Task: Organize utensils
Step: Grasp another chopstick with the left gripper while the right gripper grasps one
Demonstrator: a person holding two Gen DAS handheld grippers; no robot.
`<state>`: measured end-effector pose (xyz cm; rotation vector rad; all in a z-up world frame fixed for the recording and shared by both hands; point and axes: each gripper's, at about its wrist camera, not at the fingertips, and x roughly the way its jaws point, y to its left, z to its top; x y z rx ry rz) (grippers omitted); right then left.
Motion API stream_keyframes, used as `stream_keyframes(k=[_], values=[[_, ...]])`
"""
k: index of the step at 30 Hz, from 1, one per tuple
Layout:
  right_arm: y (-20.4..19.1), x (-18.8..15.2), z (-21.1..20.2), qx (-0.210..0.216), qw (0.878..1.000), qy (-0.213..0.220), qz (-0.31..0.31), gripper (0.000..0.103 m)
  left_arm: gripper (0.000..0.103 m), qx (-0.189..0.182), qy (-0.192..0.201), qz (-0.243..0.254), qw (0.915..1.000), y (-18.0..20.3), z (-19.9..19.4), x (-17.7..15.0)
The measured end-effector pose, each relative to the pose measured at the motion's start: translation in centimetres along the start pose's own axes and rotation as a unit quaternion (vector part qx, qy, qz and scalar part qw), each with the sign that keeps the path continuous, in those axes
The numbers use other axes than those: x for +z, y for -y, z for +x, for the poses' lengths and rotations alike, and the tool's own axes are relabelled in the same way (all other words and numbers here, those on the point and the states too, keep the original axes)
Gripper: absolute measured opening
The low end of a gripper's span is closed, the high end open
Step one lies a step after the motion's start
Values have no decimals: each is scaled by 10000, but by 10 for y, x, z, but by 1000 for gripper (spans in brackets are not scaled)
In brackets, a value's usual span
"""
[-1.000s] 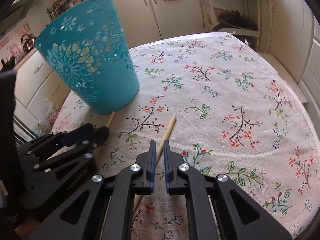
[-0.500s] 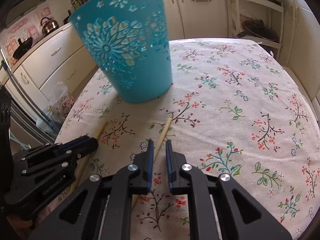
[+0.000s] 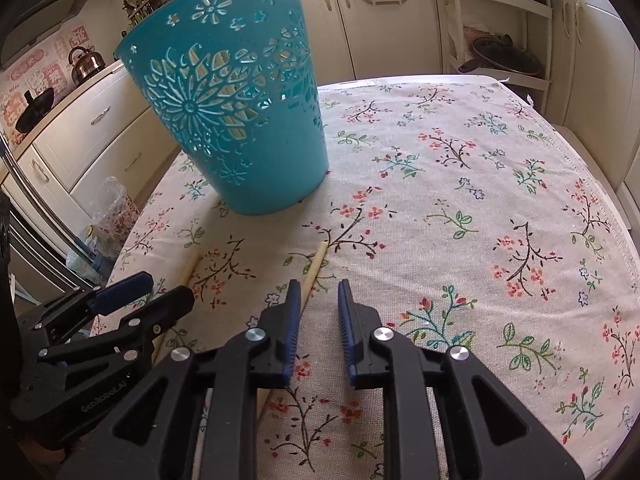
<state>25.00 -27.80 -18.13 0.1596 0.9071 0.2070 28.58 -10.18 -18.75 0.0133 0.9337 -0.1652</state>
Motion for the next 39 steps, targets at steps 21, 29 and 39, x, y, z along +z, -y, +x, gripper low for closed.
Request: stream_keyframes(k=[21,29,39], values=[[-12,1,3,-378,9974,-29,-612,7,5,-294,51,4,9996,-2,7,11],[-12,1,4,-304,9981,-77,-523,10,19,-417,-290,-115,9986,-20,10,15],[-12,2,5,-283,9981,-64,-535,11,6,-18,-199,826,9964,4,9,9]])
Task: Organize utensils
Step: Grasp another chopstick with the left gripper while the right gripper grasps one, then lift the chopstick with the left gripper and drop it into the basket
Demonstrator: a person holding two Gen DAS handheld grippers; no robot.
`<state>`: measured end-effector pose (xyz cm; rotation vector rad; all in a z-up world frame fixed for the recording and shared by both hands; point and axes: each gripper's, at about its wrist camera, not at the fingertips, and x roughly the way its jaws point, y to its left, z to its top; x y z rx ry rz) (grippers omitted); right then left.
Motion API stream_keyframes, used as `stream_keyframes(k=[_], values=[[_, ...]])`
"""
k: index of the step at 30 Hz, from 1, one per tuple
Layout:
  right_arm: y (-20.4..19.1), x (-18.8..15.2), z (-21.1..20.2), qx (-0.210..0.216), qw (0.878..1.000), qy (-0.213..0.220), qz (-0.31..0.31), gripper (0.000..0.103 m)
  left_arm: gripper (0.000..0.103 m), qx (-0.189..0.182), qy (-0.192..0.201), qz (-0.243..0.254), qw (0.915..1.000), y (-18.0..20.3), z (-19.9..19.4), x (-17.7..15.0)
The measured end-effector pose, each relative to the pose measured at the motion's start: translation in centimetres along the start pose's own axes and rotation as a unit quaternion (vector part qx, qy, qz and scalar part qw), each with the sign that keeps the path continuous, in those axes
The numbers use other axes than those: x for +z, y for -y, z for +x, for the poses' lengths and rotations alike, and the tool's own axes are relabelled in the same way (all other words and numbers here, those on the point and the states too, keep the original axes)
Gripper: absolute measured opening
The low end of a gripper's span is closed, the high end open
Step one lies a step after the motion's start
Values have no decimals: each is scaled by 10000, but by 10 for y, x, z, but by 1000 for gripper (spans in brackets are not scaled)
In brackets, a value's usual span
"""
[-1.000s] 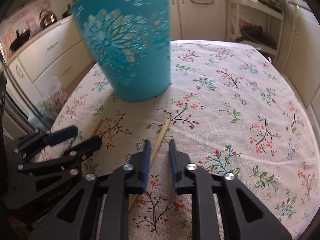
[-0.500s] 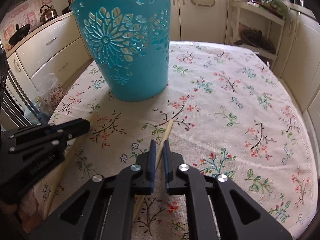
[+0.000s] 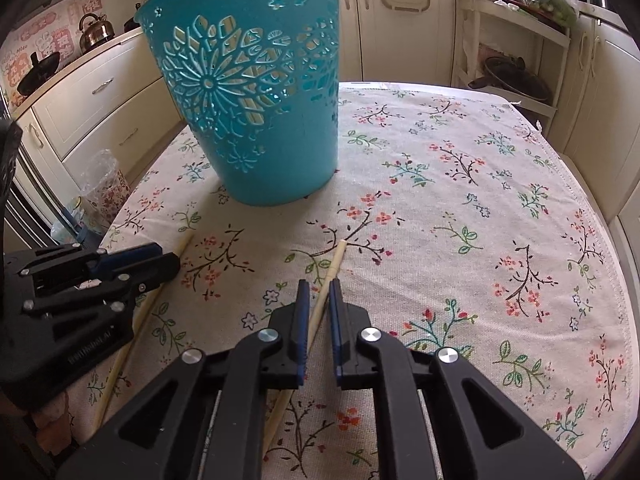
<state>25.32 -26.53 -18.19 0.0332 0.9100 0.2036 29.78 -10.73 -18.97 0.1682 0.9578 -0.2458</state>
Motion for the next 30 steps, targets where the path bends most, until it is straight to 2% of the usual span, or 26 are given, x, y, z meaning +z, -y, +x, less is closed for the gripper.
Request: stream_keyframes(k=[2,6,9,12,17,24,26,30], values=[[-1,0,0,-2,10000,4,-2,11,5,-48,-20,61,10000,3,-1,1],[0,0,0,7,10000,11,10,11,5,-322,105,-298,9990,-10,-16,4],[0,0,0,11,10000,13,11,11,5,-670,546,-589,9945,-23,-46,11],[0,0,0,2,10000,13,-4,11,5,-1009,1152,-827,9847,-38,-88,24],[-1,0,0,-16,10000,18,-22,12,5,-1319,1887,-1100,9669,-49,-135,57],[-3,-1,-1,16,10000,20,-68,17,5,-1371,2715,-1367,9428,-54,-164,114],[-3,-1,-1,27,10000,20,-67,18,5,-1297,2994,-1452,9340,-55,-169,135],[-1,-1,-1,79,10000,18,-21,18,5,-1150,3316,-1582,9229,-56,-167,167]])
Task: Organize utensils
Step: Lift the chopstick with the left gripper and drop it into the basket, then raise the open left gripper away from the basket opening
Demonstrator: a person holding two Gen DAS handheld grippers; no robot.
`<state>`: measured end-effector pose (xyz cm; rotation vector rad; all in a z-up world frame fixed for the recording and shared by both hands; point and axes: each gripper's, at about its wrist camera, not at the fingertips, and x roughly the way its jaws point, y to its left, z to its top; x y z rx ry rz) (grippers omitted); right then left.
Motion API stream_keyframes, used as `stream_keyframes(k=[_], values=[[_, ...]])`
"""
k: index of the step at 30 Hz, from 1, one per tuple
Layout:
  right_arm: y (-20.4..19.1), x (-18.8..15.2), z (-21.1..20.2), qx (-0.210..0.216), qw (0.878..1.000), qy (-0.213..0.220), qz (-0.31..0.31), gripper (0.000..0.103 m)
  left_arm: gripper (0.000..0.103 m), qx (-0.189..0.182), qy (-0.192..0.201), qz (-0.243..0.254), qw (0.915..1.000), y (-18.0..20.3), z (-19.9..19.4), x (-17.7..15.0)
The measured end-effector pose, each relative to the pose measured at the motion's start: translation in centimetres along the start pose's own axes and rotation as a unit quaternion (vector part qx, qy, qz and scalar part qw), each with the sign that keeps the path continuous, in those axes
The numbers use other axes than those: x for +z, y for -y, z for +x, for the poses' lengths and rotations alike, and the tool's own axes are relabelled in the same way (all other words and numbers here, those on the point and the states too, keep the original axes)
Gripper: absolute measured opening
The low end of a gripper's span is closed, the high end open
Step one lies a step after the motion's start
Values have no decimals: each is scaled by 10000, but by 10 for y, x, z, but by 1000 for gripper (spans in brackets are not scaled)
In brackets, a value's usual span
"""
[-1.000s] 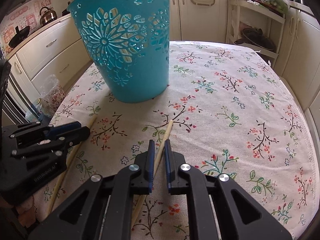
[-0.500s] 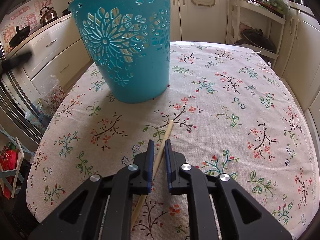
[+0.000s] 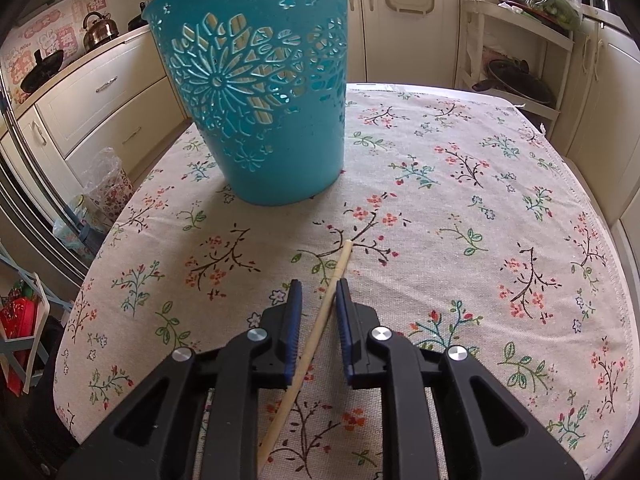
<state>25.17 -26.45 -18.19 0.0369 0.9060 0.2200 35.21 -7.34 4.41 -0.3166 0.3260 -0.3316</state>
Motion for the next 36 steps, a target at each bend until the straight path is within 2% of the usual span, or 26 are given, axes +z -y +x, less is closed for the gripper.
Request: stream_keyframes(k=[5,13,18,25,28,30,32,34,36], values=[[1,1,1,46,10000,-3,50,19,5,269,311,-112,9991,-1,35,10],[2,1,2,119,9999,-3,77,22,5,511,281,-292,9979,-17,75,-14],[3,3,2,153,9998,-2,94,23,5,586,335,-282,9973,-22,78,-26],[3,4,3,174,9998,-2,110,24,5,553,-25,-16,9985,-23,78,-39],[4,4,3,188,9998,-2,116,24,7,577,-113,103,9982,-23,64,-45],[4,4,3,190,9998,-3,114,24,15,647,-101,189,9977,-24,45,-49],[4,4,3,189,9998,-6,113,24,44,747,-85,240,9969,-27,24,-54],[4,3,2,171,9998,-9,93,24,62,910,-19,279,9955,-31,1,-59],[3,2,1,132,9999,-17,61,24,71,1075,-54,379,9935,-37,-26,-71]])
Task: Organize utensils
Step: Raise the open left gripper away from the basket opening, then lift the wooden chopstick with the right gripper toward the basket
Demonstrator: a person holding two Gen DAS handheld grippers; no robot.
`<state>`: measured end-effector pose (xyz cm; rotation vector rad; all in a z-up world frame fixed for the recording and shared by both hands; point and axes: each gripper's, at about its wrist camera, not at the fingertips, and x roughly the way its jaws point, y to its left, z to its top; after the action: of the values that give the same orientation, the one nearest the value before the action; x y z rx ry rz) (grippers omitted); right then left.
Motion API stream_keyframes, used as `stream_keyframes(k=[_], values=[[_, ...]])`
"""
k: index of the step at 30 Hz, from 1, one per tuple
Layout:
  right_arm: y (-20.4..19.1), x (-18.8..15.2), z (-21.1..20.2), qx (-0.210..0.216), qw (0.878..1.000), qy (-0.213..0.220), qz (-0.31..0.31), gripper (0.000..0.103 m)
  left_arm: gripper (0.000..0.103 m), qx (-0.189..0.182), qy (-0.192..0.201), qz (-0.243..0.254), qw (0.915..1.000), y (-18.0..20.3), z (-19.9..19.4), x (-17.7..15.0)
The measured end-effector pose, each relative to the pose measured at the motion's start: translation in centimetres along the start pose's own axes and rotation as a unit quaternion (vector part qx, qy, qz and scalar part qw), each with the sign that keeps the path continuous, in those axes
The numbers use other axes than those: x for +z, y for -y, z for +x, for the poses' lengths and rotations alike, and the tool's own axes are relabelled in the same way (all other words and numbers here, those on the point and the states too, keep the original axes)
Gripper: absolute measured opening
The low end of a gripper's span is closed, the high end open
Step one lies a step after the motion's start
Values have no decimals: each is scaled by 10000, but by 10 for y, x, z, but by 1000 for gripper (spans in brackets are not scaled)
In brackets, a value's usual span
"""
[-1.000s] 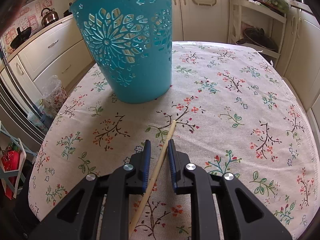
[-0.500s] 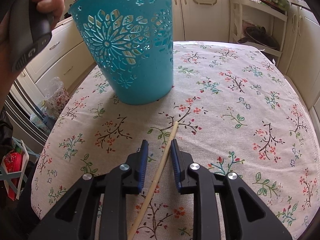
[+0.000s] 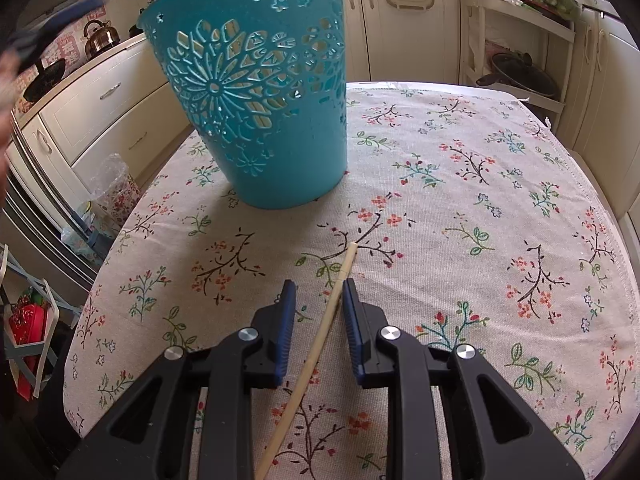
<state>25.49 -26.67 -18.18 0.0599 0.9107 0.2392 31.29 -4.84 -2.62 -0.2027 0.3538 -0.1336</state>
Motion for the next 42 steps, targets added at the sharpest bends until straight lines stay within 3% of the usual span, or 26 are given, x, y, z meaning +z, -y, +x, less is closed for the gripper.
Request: stream_keyframes(k=[5,8,12,17,20,26,28,36,42], values=[[-6,-2,0,-128,9998,7,-151,24,86,239,-476,164,9984,-19,-38,-49],[-13,-4,-1,-276,9989,11,-369,20,87,279,-1016,248,9941,-22,-43,-82],[-5,-6,-4,-219,9997,10,-143,20,88,278,-1490,574,9868,-13,-44,-107],[-13,-6,-2,-400,9982,16,-438,20,93,194,-1468,762,9860,-5,-52,-110],[-11,-6,-4,-262,9987,-64,-428,16,93,167,-1493,686,9863,-7,-53,-109],[-17,-2,0,-301,9982,-100,-514,19,93,244,-1631,579,9846,-11,-47,-111],[-19,-3,-1,-70,9978,-169,-629,10,93,242,-1657,607,9840,-11,-46,-113],[-24,-4,1,-229,9966,-102,-782,11,93,261,-1701,693,9826,-6,-40,-117],[-2,-3,0,212,9997,-70,-58,6,93,273,-1745,736,9815,-2,-38,-120]])
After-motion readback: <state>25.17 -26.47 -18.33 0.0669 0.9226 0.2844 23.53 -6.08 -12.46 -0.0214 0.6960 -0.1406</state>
